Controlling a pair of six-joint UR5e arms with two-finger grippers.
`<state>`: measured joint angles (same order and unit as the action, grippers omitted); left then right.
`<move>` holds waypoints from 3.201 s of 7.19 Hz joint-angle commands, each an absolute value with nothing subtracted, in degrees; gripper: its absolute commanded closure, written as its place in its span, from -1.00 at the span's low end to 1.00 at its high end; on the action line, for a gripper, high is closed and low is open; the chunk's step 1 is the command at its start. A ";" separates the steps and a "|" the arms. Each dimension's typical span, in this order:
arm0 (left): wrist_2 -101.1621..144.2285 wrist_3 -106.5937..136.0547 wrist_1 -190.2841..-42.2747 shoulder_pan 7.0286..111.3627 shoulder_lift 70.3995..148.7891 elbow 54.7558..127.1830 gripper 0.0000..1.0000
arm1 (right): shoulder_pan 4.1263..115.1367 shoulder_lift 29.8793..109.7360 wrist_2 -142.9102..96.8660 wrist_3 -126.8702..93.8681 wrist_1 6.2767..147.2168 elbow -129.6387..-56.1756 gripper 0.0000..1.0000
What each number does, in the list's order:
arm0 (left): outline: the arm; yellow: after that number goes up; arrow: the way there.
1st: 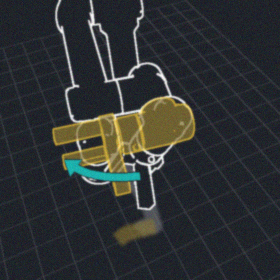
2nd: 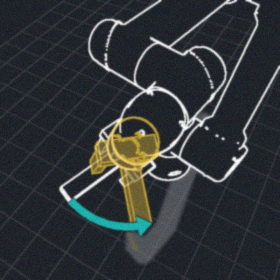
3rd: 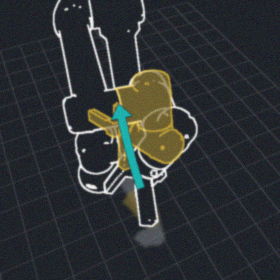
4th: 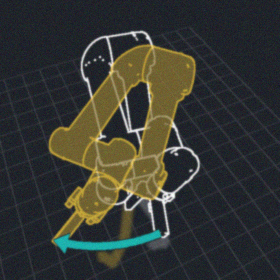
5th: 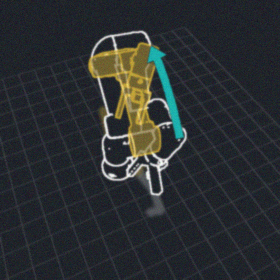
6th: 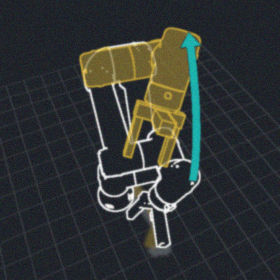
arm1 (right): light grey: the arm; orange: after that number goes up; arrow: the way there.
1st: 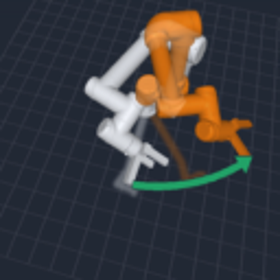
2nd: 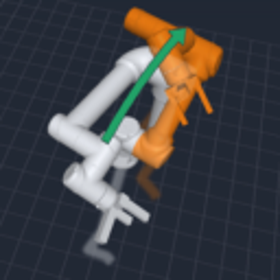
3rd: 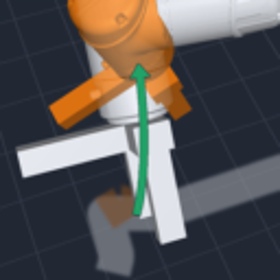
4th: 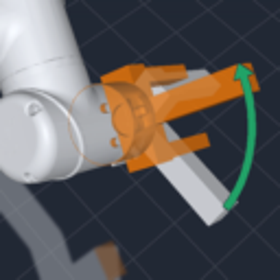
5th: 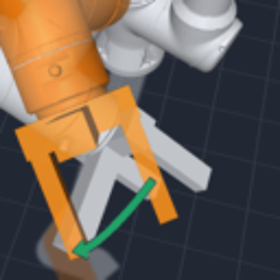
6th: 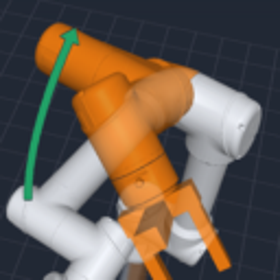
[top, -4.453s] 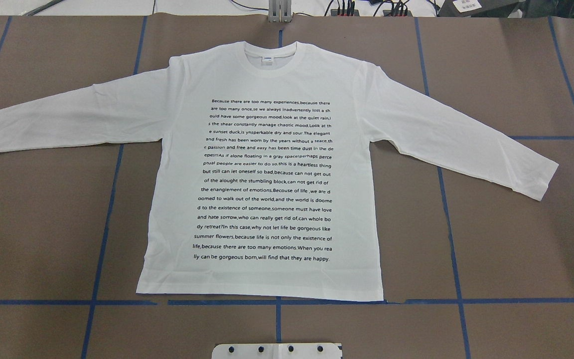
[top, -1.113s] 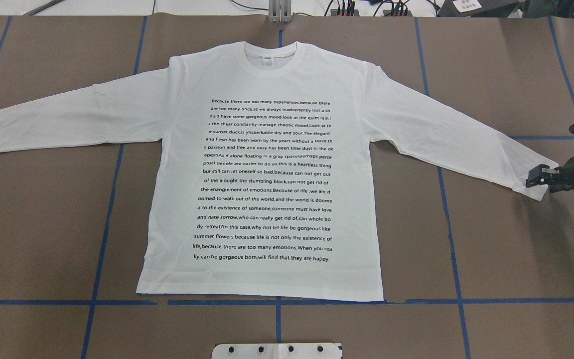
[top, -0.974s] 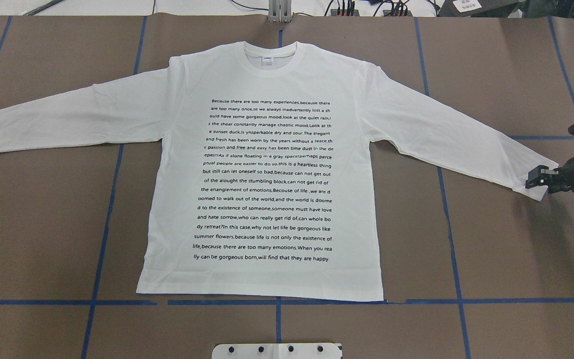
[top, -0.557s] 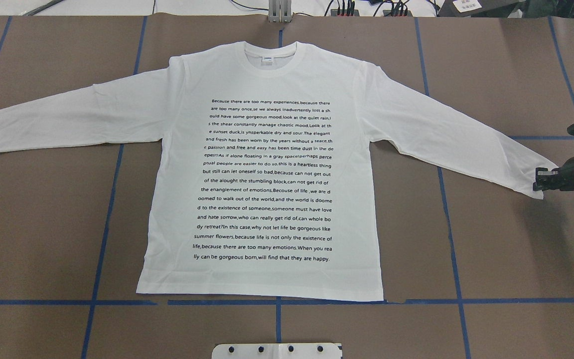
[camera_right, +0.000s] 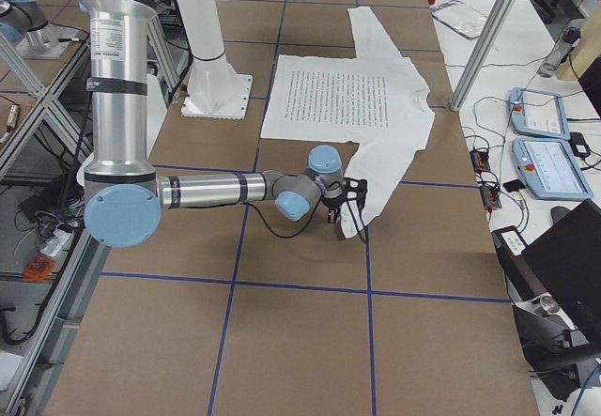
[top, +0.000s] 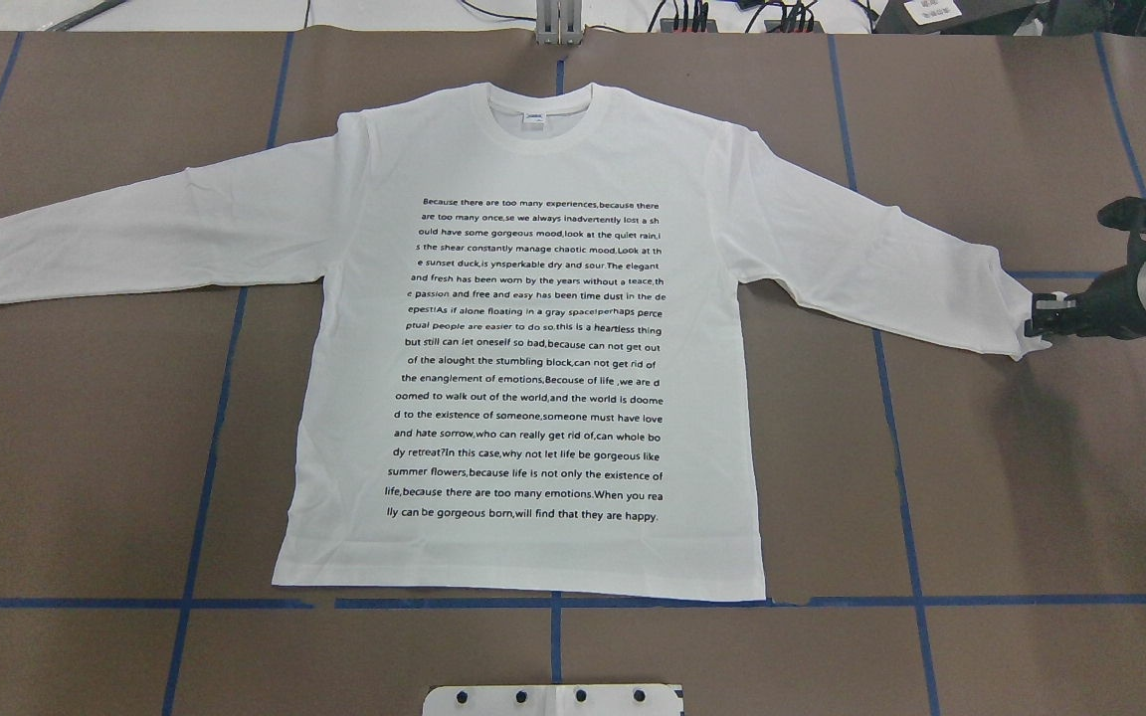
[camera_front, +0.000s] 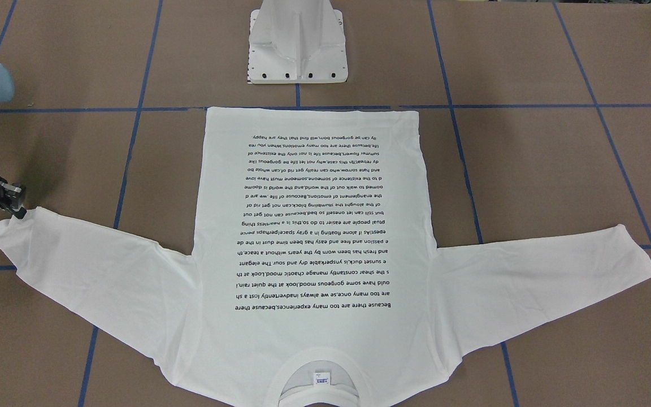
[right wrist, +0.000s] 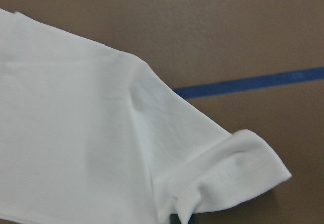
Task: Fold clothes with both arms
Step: 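Carry the sleeve with the right gripper across the shirt toward the collar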
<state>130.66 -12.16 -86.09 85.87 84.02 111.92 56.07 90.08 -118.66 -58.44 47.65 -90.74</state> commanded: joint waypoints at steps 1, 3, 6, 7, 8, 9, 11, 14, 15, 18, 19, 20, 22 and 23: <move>130.69 -12.13 -86.04 85.96 84.02 111.97 -1.00 | 56.07 80.03 -117.33 -58.45 49.03 -90.26 1.00; 130.61 -12.22 -86.04 86.31 84.02 112.06 -1.00 | 55.90 69.05 -116.72 -59.33 55.50 -90.09 1.00; 130.61 -12.22 -85.96 86.48 83.94 112.24 -1.00 | 52.05 53.92 -110.33 -65.64 63.37 -86.68 1.00; 130.69 -12.22 -86.04 86.48 83.24 112.24 -1.00 | 48.12 50.74 -104.47 -67.57 62.76 -85.44 1.00; 130.69 -12.22 -86.04 86.57 83.15 112.32 -1.00 | 43.73 46.80 -97.54 -67.94 62.49 -82.82 1.00; 130.69 -12.22 -85.96 86.49 83.06 112.24 -1.00 | 41.25 41.10 -93.82 -68.03 62.49 -78.88 1.00; 130.69 -12.22 -85.96 86.57 82.80 111.97 -1.00 | 37.63 35.35 -88.37 -68.03 62.49 -74.55 1.00; 130.69 -12.22 -85.96 86.57 81.56 112.15 -1.00 | 32.63 28.94 -81.69 -68.03 62.58 -68.66 1.00; 130.69 -12.22 -86.04 86.57 81.56 111.97 -1.00 | 31.30 28.22 -81.13 -68.03 62.58 -68.12 1.00; 130.69 -12.22 -85.96 86.49 81.56 111.71 -1.00 | 27.18 27.60 -78.32 -68.03 62.67 -67.59 1.00; 130.69 -12.22 -85.96 86.57 81.56 111.71 -1.00 | 25.94 27.34 -77.79 -67.94 62.67 -67.67 1.00; 130.69 -12.22 -85.96 86.49 81.56 111.62 -1.00 | 24.54 27.42 -76.74 -67.94 62.67 -67.68 1.00; 130.69 -12.22 -85.96 86.57 81.56 111.62 -1.00 | 21.89 27.60 -76.20 -68.11 62.84 -67.76 1.00; 130.69 -12.22 -85.96 86.57 81.56 111.53 -1.00 | 21.36 27.77 -76.20 -68.38 62.75 -67.68 0.63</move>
